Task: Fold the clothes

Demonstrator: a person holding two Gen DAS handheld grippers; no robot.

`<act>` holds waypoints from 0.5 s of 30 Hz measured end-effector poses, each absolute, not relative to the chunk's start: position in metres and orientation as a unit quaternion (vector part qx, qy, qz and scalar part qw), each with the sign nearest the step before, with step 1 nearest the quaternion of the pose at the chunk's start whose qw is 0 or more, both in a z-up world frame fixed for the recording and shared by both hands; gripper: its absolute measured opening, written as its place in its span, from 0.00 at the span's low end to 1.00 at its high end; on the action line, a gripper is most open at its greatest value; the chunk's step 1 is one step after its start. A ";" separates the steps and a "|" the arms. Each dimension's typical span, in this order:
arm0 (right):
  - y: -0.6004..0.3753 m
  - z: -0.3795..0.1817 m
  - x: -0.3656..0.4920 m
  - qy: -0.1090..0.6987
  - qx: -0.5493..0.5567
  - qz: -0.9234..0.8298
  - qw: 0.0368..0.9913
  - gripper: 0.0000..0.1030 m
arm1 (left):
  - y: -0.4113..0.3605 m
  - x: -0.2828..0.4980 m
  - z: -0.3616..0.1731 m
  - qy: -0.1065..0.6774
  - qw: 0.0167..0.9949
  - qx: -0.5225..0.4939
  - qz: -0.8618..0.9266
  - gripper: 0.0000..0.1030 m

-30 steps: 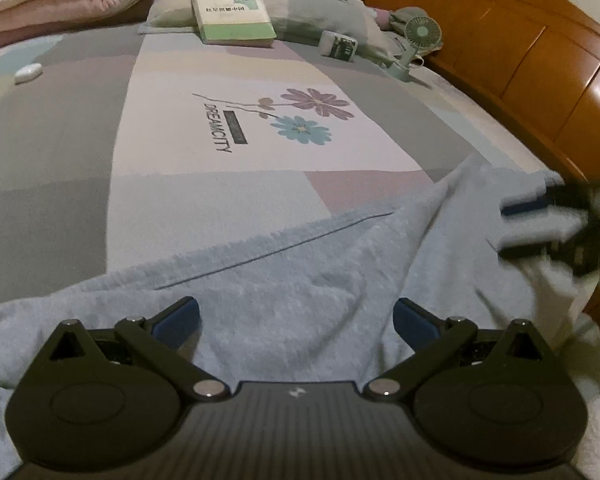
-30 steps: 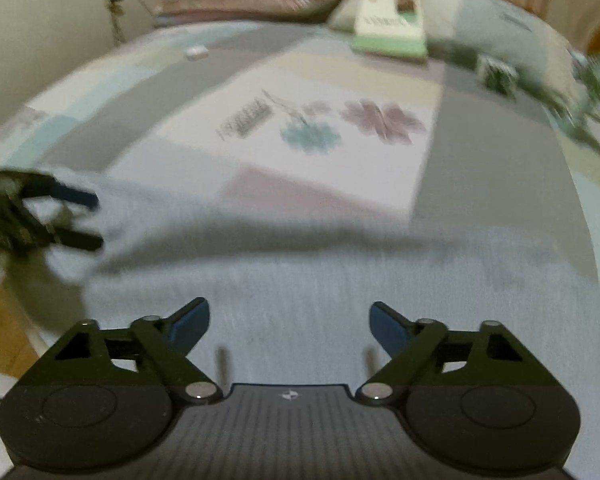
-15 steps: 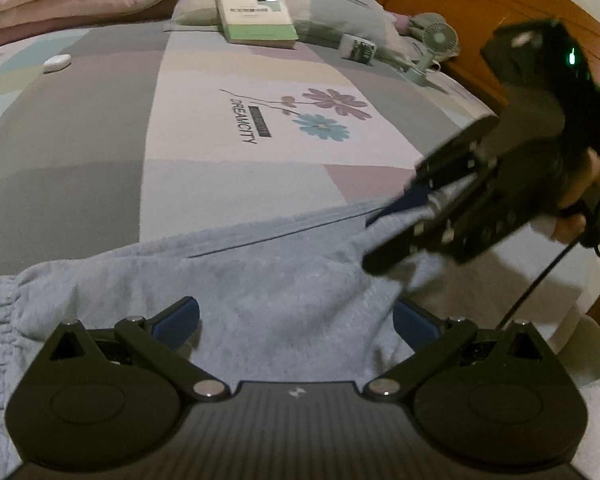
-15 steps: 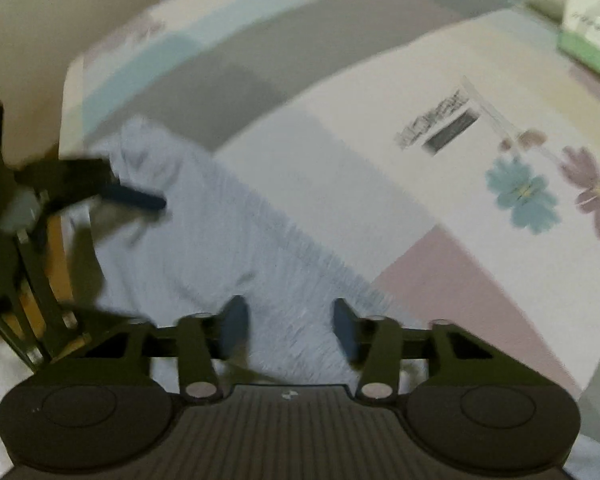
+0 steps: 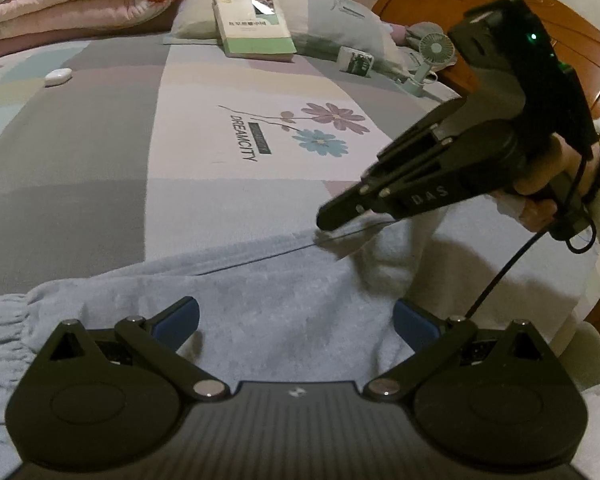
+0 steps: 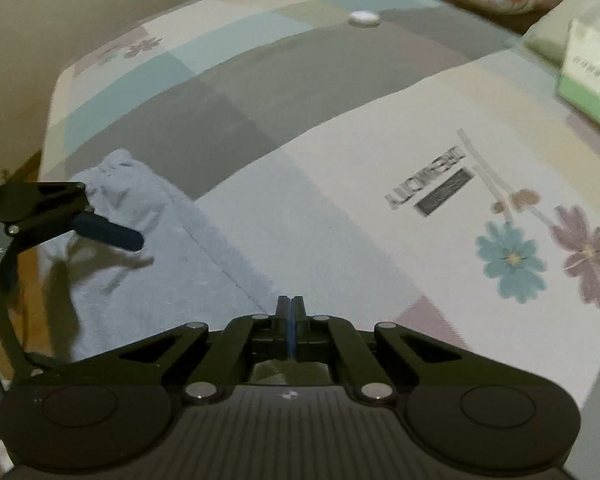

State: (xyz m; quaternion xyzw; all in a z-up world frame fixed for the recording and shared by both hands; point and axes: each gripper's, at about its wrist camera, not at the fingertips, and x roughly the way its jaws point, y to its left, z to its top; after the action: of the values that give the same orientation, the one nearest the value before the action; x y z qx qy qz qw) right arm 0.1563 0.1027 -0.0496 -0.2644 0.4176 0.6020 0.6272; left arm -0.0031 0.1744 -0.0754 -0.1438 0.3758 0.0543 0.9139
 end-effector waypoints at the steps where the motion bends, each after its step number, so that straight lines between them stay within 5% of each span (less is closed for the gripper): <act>1: 0.104 -0.050 0.158 0.422 -0.259 0.607 0.621 0.07 | 0.175 -0.004 -0.075 0.374 0.914 -0.144 0.055 0.99; 3: 0.100 -0.051 0.159 0.435 -0.251 0.616 0.607 0.18 | 0.176 -0.006 -0.074 0.373 0.915 -0.146 0.055 0.99; 11: 0.081 -0.069 0.147 0.463 -0.271 0.606 0.587 0.31 | 0.173 -0.004 -0.074 0.371 0.917 -0.139 0.045 0.99; 13: 0.078 -0.067 0.141 0.457 -0.281 0.609 0.584 0.28 | 0.173 -0.003 -0.076 0.373 0.917 -0.137 0.046 0.99; 14: 0.078 -0.066 0.136 0.449 -0.293 0.608 0.586 0.10 | 0.172 -0.003 -0.077 0.374 0.916 -0.137 0.046 0.99; 15: 0.079 -0.065 0.132 0.438 -0.305 0.608 0.588 0.06 | 0.172 -0.002 -0.077 0.374 0.916 -0.137 0.046 0.99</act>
State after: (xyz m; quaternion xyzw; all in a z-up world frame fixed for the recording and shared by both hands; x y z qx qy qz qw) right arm 0.1323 0.0786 -0.0645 -0.3050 0.4383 0.6078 0.5877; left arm -0.0023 0.1721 -0.0769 -0.1370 0.3742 0.0460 0.9160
